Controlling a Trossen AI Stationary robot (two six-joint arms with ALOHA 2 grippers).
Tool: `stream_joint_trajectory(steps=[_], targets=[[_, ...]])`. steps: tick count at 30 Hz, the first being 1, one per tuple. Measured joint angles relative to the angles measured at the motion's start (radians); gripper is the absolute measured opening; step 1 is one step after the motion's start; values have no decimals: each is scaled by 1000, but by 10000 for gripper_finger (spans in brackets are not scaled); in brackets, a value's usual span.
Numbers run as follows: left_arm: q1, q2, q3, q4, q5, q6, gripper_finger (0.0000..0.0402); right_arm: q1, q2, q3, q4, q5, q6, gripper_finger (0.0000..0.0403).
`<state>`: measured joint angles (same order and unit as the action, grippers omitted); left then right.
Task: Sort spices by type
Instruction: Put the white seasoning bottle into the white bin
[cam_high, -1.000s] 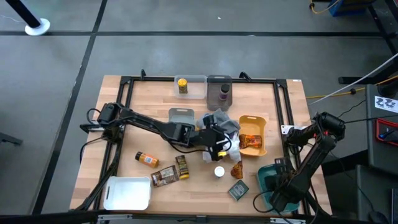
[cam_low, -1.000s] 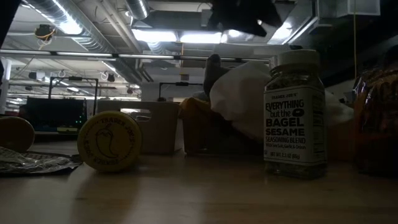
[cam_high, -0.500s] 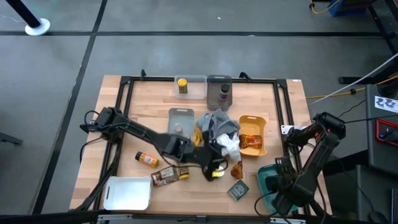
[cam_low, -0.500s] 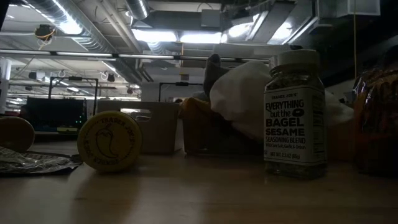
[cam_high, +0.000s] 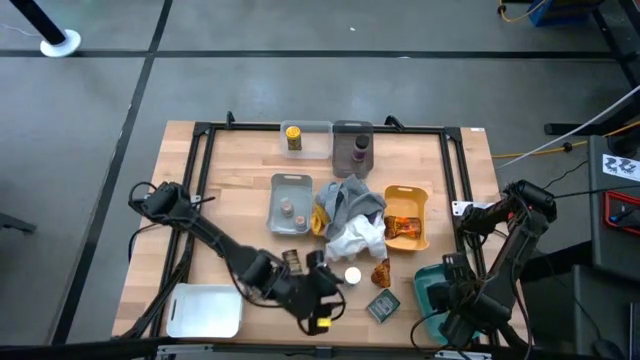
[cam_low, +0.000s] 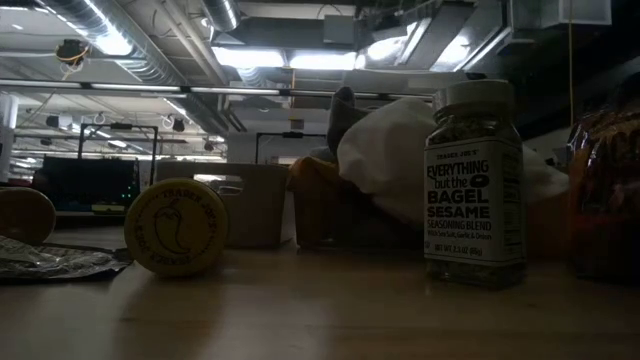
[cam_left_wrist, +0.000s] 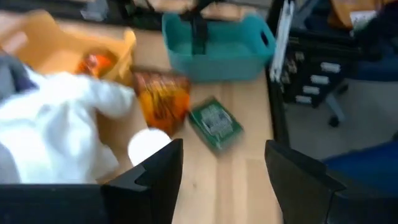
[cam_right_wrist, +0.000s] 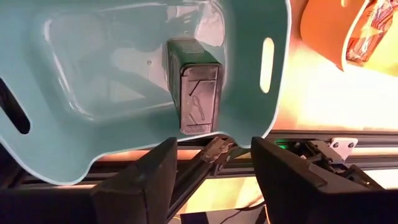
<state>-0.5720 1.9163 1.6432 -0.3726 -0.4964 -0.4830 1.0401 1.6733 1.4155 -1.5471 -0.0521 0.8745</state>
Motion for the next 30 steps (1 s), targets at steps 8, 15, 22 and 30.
stream_joint_trajectory(steps=[8,15,22,30], targets=[[-68,4,0,-37,-3,-215,210,0,0,0,0,12,-83,207],[-91,63,0,-38,-14,-274,210,0,0,0,0,56,-152,207],[-67,129,0,-38,-28,-252,210,0,0,0,1,72,-174,207],[-12,174,0,-34,-41,-252,210,0,0,0,2,97,-174,207]])
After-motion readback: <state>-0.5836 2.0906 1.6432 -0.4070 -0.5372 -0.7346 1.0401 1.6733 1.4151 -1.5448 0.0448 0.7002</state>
